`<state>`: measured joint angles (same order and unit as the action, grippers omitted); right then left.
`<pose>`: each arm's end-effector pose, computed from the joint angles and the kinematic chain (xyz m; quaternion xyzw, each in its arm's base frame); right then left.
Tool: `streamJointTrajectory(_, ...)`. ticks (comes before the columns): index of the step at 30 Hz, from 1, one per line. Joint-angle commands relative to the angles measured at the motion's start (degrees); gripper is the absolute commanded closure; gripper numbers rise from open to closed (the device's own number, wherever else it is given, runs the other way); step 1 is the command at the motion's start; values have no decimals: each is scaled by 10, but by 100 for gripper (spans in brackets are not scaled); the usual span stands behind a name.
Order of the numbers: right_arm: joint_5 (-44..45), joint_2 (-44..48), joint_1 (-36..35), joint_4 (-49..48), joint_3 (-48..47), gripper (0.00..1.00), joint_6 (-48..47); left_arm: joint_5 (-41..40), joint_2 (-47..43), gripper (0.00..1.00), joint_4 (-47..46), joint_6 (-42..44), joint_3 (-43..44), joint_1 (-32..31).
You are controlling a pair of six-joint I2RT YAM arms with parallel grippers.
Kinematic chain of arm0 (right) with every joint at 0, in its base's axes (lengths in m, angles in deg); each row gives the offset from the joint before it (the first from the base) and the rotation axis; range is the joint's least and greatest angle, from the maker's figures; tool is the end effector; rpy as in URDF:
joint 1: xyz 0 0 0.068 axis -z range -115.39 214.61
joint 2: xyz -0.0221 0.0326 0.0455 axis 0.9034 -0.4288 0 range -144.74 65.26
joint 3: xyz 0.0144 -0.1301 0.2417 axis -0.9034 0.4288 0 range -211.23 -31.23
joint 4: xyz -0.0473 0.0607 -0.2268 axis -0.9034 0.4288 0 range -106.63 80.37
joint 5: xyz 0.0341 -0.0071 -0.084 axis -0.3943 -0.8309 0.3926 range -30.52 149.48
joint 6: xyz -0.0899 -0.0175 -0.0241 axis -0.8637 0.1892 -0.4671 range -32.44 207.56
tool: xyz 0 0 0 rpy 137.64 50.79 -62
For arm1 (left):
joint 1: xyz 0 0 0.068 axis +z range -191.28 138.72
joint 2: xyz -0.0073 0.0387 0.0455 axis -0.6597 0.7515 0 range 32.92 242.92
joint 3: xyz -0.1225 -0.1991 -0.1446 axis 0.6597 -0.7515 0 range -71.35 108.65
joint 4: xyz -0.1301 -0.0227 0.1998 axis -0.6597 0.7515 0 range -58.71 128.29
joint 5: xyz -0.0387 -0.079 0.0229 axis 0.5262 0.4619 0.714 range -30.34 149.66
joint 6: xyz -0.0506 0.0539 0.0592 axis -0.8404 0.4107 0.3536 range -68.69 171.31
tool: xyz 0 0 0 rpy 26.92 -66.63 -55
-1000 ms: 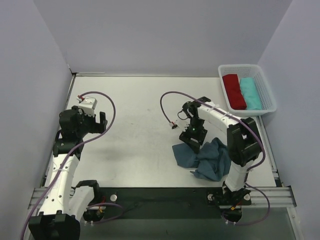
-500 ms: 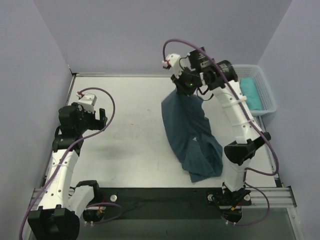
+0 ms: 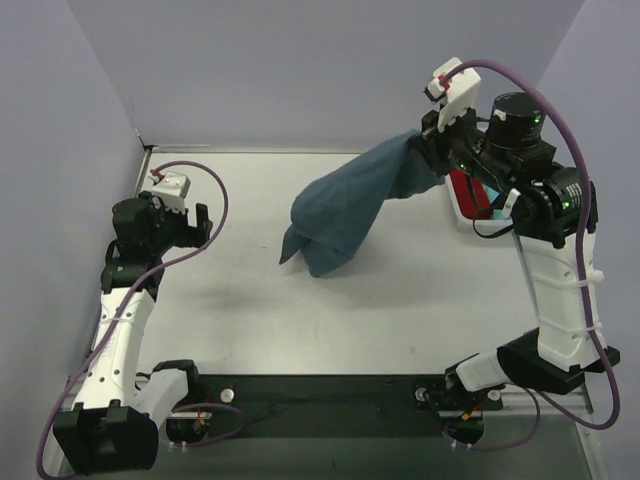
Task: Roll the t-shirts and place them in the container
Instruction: Move the T-shirt to the center of the board.
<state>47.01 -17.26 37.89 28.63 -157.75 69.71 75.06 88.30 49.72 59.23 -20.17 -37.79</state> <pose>0.2244 0.1337 0.5709 -0.3397 0.6287 0.1311 0.6871 0.2395 -0.0081 0.3159 0.1060 0.8211 -0.0563 0.5580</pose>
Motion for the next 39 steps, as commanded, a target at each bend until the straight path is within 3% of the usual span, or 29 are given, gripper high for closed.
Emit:
streamJointTrajectory(1, 27, 17, 25, -60, -19, 100, 36, 7, 3, 3, -24, 3, 25, 5)
streamJointTrajectory(5, 40, -4, 25, -110, -100, 100, 15, 5, 3, 3, -24, 3, 30, 5)
streamJointTrajectory(9, 44, -11, 18, -266, -105, 100, -3, 8, 5, 3, -27, 1, 39, 4)
streamJointTrajectory(12, 51, -9, 5, -309, -79, 100, -25, 9, 7, 3, -30, -2, 46, 5)
streamJointTrajectory(17, 51, -6, 8, -315, -1, 100, 17, 6, -1, 3, -38, -5, 48, 4)
streamJointTrajectory(21, 35, -68, -28, -339, -20, 100, 62, -5, -4, 3, -45, -1, 44, 5)
streamJointTrajectory(26, -11, -133, -56, -330, 78, 100, 158, -12, -11, 3, -38, 5, 38, 5)
streamJointTrajectory(29, -47, -203, -82, -303, 70, 100, 199, -10, -14, 3, -32, 2, 29, 7)
streamJointTrajectory(30, -56, -222, -93, -300, 76, 91, 196, -8, -15, 3, -32, 1, 27, 8)
streamJointTrajectory(31, -76, -230, -104, -290, 82, 52, 173, -7, -15, 3, -31, -1, 23, 8)
streamJointTrajectory(34, -83, -234, -137, -202, 116, 13, 75, -1, -9, 2, -31, -1, 23, 9)
streamJointTrajectory(35, -78, -221, -134, -192, 145, 12, 65, 2, -7, 3, -31, 0, 23, 10)
streamJointTrajectory(39, -66, -89, -95, -181, 429, 12, -19, 16, 5, 3, -34, 1, 26, 10)
